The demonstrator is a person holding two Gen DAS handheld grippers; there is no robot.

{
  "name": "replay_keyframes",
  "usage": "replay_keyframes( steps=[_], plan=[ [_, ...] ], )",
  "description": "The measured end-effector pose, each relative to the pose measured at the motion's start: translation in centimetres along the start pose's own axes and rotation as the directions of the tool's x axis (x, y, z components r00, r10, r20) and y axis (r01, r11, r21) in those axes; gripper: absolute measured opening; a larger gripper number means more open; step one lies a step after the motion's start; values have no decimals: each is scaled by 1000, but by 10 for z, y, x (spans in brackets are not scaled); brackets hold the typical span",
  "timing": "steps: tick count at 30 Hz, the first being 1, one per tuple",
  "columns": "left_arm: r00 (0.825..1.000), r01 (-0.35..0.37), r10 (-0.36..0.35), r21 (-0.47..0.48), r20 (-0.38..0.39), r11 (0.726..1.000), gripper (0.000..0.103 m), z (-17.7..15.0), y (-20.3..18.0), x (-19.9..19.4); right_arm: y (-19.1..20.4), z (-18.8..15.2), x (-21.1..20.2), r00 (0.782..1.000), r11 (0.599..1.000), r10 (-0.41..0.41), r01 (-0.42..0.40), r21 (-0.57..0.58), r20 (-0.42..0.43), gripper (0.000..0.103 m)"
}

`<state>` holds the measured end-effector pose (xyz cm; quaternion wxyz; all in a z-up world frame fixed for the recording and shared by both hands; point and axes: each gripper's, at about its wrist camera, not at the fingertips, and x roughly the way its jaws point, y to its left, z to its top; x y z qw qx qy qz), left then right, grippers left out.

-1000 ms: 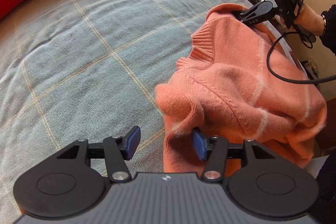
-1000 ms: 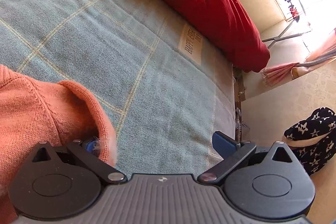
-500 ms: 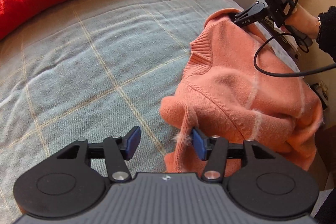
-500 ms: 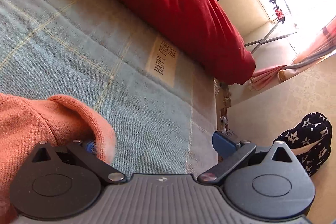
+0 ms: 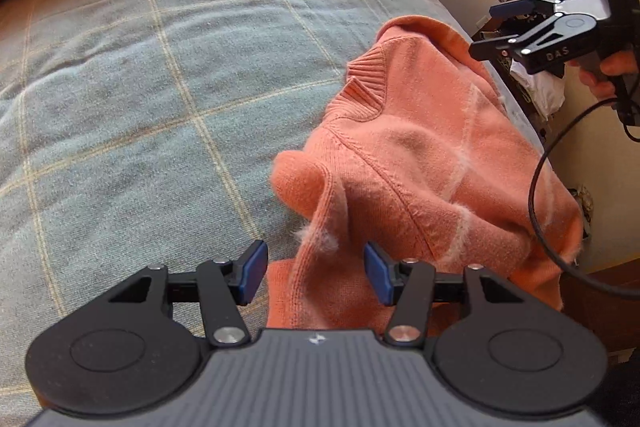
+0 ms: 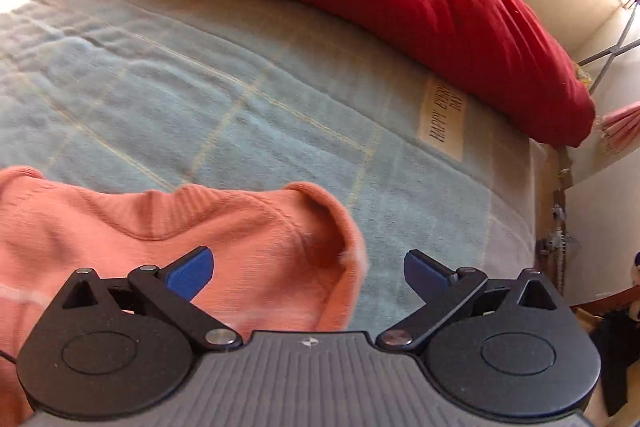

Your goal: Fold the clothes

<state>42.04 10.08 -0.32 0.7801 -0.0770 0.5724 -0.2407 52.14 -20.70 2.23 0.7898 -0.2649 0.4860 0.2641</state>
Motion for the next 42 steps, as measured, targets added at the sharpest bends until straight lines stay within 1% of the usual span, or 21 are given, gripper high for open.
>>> replay_keyframes(
  steps=[2,4,7,9,11,13,16,19,22,23,24,26,28,29,32,33,36,37,38,40,42],
  plan=[
    [999,36,-36,-6,0,999,52,-1,0,5,15,-3,-9,993,993,115,-115,39,18,103],
    [996,89,-89,-21,-4,996,51,-2,3,12,29,-9,-14,973,970,228,-231,81,38,103],
    [982,188,-188,-53,7,981,51,-4,9,22,48,-24,-11,915,903,398,-404,146,69,103],
    [961,275,-275,-96,14,957,51,-5,18,30,62,-35,-6,885,867,461,-466,177,74,103],
    [943,332,-331,-136,31,933,51,-5,28,35,72,-47,-1,872,852,484,-488,190,67,103],
    [912,410,-403,-216,77,886,51,-4,40,38,80,-60,6,874,852,483,-482,202,50,103],
    [898,438,-434,-234,73,868,51,-3,40,56,81,-81,11,874,849,484,-482,215,45,103],
    [883,465,-463,-251,69,849,55,-2,41,75,79,-97,22,874,842,483,-480,247,49,103],
    [868,491,-492,-268,66,829,55,-1,41,93,79,-108,33,873,833,482,-483,269,76,103],
    [868,492,-489,-261,81,830,56,0,39,95,80,-111,34,875,835,476,-480,268,87,103],
    [860,507,-500,-268,98,819,57,1,39,94,81,-114,36,877,836,469,-479,269,103,103],
    [843,536,-521,-284,131,795,63,2,38,91,79,-120,39,873,827,467,-488,277,143,103],
    [825,565,-541,-298,165,770,62,3,37,88,76,-127,40,865,817,469,-502,285,180,103],
    [815,579,-550,-304,182,757,57,4,36,87,75,-129,40,862,813,469,-507,285,194,103],
    [784,621,-576,-321,233,715,58,6,35,83,74,-133,39,855,813,470,-516,271,218,103],
    [759,651,-595,-322,263,688,58,4,35,80,74,-135,39,854,814,469,-517,266,226,103],
    [828,559,-527,-356,191,748,55,5,34,101,75,-138,40,849,813,467,-522,259,247,103],
    [849,522,-508,-385,149,761,42,5,36,112,75,-138,40,850,814,464,-520,258,248,103],
    [855,507,-502,-405,129,761,39,6,39,121,77,-138,41,854,818,460,-514,257,246,103],
    [854,512,-499,-408,148,755,35,7,41,123,79,-138,43,858,825,450,-506,251,248,103],
    [870,487,-467,-425,160,763,32,8,35,113,79,-140,44,857,825,449,-507,251,254,103]
  ],
)
